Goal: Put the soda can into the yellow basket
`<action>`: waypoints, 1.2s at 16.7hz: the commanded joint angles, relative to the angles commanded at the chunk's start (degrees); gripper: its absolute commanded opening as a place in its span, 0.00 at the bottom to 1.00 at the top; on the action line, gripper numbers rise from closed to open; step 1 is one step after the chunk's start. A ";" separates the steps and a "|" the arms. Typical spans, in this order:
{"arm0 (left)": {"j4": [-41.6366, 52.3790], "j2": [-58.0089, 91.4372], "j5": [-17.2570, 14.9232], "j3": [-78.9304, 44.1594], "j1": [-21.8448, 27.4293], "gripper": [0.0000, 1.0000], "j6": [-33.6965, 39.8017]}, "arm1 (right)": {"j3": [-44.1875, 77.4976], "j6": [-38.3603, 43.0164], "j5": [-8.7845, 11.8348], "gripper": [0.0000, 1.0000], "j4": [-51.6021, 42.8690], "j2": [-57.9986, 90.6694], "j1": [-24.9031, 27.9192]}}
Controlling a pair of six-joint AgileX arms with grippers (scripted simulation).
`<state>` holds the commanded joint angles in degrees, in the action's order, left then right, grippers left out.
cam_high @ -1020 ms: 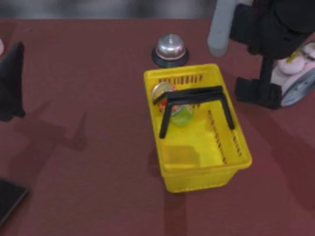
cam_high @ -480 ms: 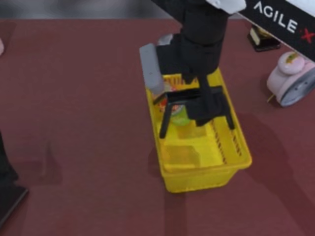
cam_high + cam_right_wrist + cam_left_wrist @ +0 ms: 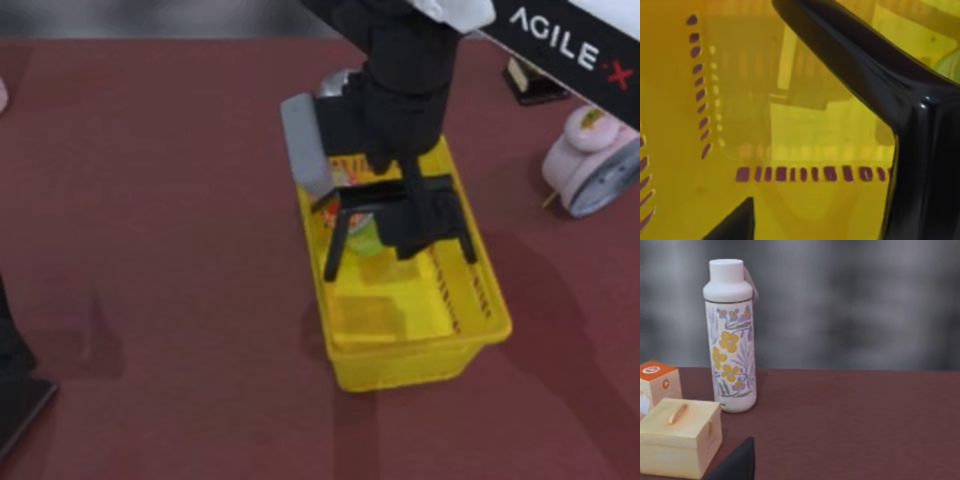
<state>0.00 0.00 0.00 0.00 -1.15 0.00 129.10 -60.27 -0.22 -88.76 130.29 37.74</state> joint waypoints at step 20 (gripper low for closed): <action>0.00 0.00 0.00 0.00 0.00 1.00 0.00 | -5.67 0.13 0.01 0.10 4.56 -1.07 0.13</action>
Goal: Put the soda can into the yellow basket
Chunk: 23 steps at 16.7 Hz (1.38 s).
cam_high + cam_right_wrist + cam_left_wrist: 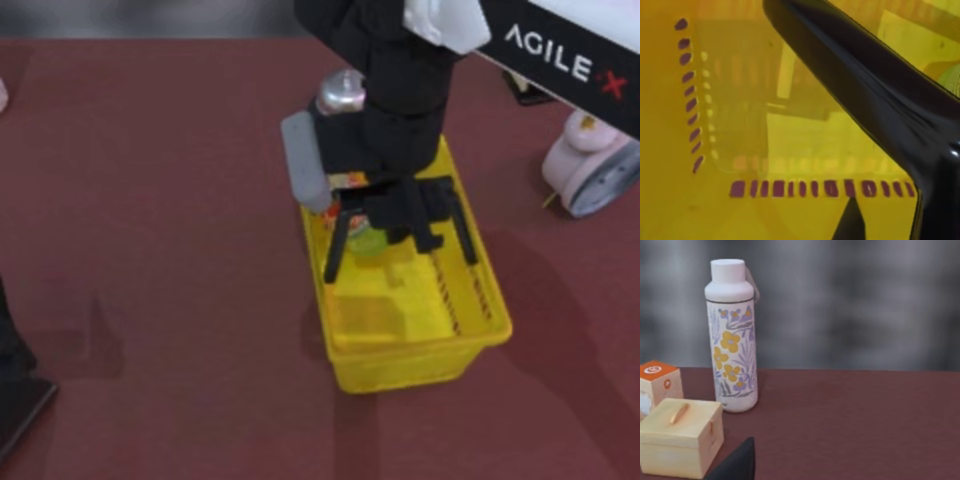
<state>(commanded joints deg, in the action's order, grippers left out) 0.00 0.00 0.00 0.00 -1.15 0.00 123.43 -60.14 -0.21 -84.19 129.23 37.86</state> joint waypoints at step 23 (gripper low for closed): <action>0.00 0.00 0.00 0.00 0.00 1.00 0.00 | 0.00 0.00 0.00 0.00 0.00 0.00 0.00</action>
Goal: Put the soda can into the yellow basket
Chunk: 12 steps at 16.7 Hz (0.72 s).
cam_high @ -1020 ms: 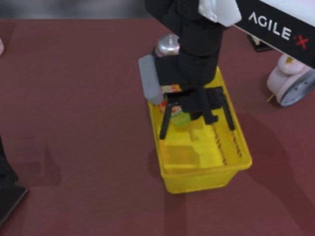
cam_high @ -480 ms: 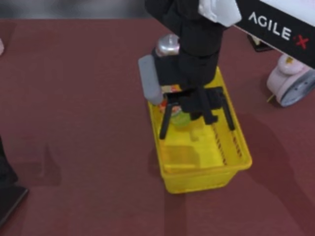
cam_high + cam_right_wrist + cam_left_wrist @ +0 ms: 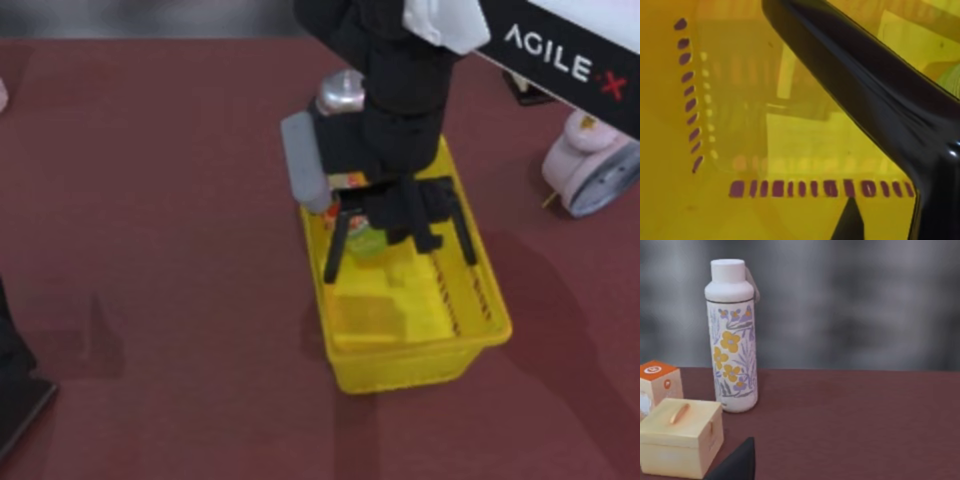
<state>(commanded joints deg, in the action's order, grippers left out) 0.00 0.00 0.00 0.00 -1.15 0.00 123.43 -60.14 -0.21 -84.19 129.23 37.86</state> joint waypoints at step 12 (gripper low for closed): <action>0.00 0.00 0.00 0.00 0.00 1.00 0.00 | 2.45 -0.56 -0.02 0.00 -2.41 0.26 -0.38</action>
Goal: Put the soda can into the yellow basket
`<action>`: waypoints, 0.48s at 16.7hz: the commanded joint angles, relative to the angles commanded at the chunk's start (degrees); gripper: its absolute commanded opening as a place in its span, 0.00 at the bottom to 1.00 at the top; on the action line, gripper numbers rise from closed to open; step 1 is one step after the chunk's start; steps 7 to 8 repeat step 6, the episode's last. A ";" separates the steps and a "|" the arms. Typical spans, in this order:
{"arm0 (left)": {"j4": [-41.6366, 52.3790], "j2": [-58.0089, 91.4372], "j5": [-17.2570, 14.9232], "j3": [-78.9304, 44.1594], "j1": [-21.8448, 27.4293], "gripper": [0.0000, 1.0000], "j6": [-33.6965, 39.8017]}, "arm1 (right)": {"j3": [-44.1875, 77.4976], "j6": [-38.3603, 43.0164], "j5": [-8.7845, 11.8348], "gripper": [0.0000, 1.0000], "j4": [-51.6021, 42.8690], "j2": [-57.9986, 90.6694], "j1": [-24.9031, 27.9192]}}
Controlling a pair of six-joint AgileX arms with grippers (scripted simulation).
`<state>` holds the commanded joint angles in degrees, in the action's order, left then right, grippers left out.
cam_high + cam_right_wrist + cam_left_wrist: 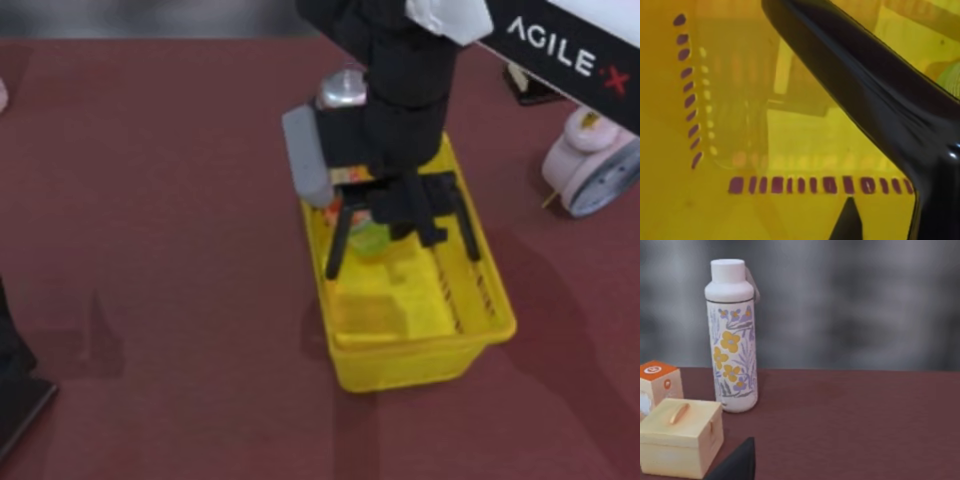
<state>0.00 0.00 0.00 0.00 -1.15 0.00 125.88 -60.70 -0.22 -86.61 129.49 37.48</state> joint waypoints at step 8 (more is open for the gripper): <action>0.00 0.00 0.00 0.00 0.00 1.00 0.00 | 9.15 -1.54 0.00 0.00 -9.22 -0.26 -1.29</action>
